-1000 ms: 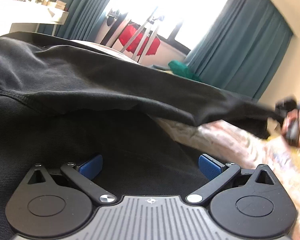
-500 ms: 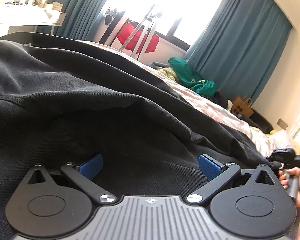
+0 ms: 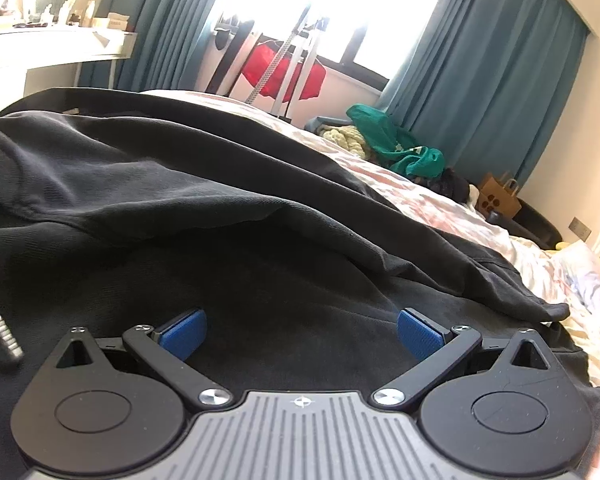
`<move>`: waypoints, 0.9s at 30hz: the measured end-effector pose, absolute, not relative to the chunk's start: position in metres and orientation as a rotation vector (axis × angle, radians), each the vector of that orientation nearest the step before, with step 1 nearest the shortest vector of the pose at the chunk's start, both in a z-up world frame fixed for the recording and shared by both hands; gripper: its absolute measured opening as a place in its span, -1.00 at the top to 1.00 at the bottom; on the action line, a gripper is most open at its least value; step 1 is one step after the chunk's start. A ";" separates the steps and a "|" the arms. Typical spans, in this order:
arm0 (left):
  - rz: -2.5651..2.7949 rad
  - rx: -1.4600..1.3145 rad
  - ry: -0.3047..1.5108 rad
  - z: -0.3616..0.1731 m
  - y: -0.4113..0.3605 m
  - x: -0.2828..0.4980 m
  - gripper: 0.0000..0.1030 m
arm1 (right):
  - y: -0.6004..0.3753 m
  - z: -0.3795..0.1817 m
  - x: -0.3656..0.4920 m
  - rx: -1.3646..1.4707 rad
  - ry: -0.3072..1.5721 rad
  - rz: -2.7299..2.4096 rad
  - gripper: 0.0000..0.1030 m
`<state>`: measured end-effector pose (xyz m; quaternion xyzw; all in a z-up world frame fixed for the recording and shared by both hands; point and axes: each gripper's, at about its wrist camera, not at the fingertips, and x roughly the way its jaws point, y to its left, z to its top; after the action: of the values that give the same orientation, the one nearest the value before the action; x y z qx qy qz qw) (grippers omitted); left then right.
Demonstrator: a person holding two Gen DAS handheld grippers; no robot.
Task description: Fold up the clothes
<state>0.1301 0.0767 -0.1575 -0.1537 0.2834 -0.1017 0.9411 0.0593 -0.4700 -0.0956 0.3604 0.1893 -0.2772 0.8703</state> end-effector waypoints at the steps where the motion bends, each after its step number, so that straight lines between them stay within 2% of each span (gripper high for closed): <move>1: -0.206 -0.296 0.567 -0.153 0.076 0.123 -0.99 | -0.473 -0.094 0.049 0.768 0.395 -0.624 -0.46; 12: -0.171 -0.161 0.461 -0.098 0.079 0.043 -0.99 | -0.507 -0.130 0.039 0.785 0.618 -0.598 -0.45; 17: -0.047 -0.096 0.492 -0.083 0.094 0.013 -0.99 | -0.503 -0.136 0.036 0.753 0.675 -0.544 -0.44; 27: 0.238 -0.204 0.582 -0.079 0.146 -0.008 -0.99 | -0.502 -0.139 0.037 0.760 0.688 -0.489 -0.44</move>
<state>-0.0079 0.1460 -0.0792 -0.1000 0.2855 0.1169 0.9459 0.0374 -0.5016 -0.1386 0.3597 0.3256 -0.2317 0.8432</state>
